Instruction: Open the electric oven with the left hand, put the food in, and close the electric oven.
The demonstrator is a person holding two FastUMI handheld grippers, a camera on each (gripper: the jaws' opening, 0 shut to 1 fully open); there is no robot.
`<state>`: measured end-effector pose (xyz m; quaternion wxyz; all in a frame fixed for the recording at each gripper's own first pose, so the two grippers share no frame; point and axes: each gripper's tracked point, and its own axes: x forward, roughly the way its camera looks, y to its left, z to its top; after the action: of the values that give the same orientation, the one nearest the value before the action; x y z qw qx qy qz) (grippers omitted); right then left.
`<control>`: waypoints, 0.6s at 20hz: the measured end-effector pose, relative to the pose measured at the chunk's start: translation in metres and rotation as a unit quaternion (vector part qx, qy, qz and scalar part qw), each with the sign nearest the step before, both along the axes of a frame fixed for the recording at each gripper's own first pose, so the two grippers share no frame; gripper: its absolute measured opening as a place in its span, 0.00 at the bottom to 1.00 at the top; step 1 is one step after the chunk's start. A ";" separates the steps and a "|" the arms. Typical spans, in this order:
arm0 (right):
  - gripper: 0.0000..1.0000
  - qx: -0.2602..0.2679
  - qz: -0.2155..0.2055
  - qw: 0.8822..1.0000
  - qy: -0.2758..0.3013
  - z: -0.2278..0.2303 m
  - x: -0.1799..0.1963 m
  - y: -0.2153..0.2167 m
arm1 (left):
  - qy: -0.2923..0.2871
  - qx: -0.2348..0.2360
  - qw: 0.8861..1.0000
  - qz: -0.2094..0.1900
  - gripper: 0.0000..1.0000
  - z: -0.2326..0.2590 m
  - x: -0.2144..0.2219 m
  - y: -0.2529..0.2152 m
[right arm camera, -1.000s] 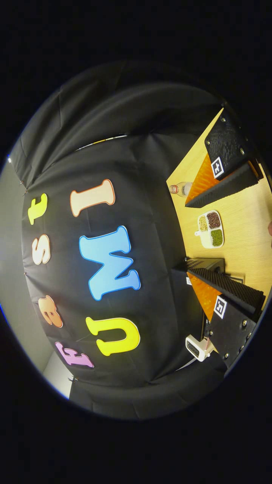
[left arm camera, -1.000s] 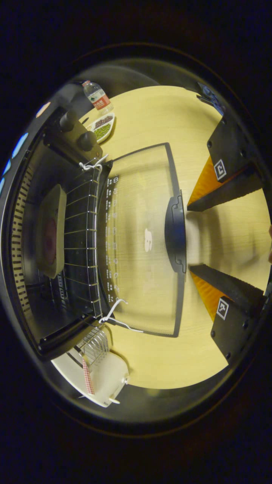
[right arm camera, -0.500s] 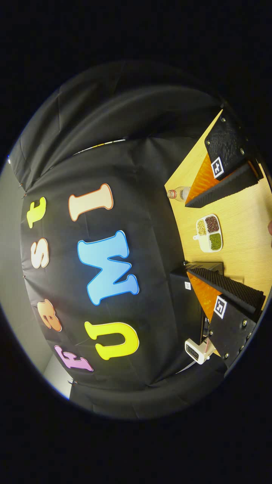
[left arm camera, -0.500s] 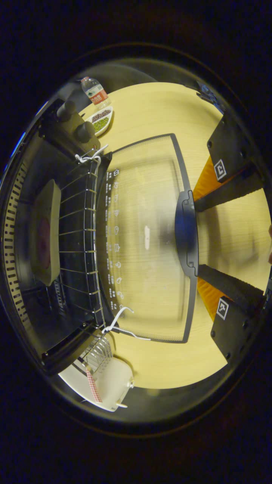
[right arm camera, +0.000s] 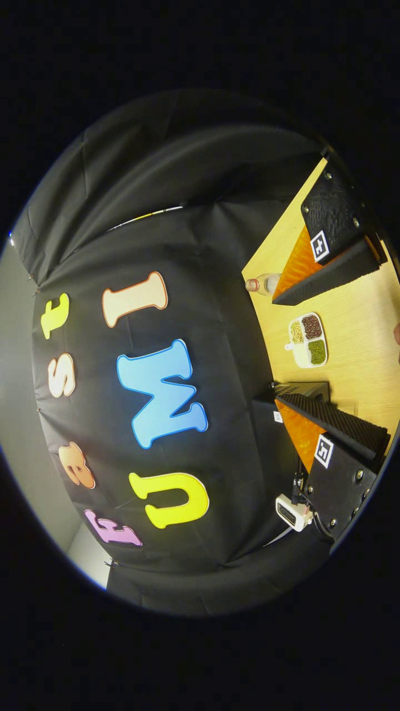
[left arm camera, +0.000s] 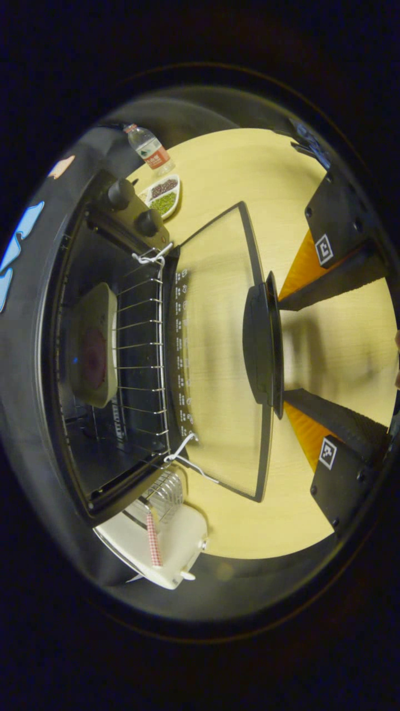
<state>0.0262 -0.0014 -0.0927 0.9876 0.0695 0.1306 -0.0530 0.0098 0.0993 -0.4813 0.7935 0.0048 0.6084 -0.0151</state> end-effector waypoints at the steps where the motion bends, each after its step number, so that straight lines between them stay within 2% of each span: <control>1: 0.97 0.001 0.000 1.000 0.000 0.000 -0.001 0.001 | -0.005 0.000 1.000 0.002 0.96 0.004 0.001 0.000; 2: 0.97 0.001 -0.001 1.000 0.002 -0.002 -0.003 0.001 | -0.010 -0.001 1.000 0.001 0.96 0.007 0.001 -0.001; 3: 0.97 0.003 -0.001 1.000 0.005 -0.003 -0.004 0.001 | -0.018 -0.002 1.000 0.000 0.92 0.010 0.003 -0.002; 4: 0.97 0.007 -0.001 1.000 0.006 -0.004 -0.006 0.002 | -0.026 -0.004 1.000 -0.001 1.00 0.013 0.004 -0.004; 6: 0.97 0.010 0.001 1.000 0.006 -0.004 -0.007 0.003 | -0.037 -0.005 0.999 -0.002 0.96 0.016 0.009 -0.006; 8: 0.97 0.005 0.002 1.000 0.005 -0.003 -0.008 0.003 | -0.043 -0.006 0.999 -0.001 0.96 0.022 0.014 -0.008; 9: 0.97 0.004 0.002 1.000 0.005 -0.002 -0.008 0.003 | -0.046 -0.006 0.999 -0.002 1.00 0.023 0.016 -0.009; 10: 0.97 0.005 0.003 1.000 0.005 -0.003 -0.009 0.003 | -0.051 -0.004 0.999 -0.004 0.96 0.024 0.019 -0.009; 12: 0.97 0.007 0.002 1.000 0.006 -0.003 -0.010 0.001 | -0.058 0.000 0.998 -0.006 0.96 0.026 0.024 -0.008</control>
<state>0.0167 -0.0006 -0.0955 0.9864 0.0757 0.1367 -0.0508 0.0336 0.0912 -0.4555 0.8276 0.0091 0.5610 -0.0192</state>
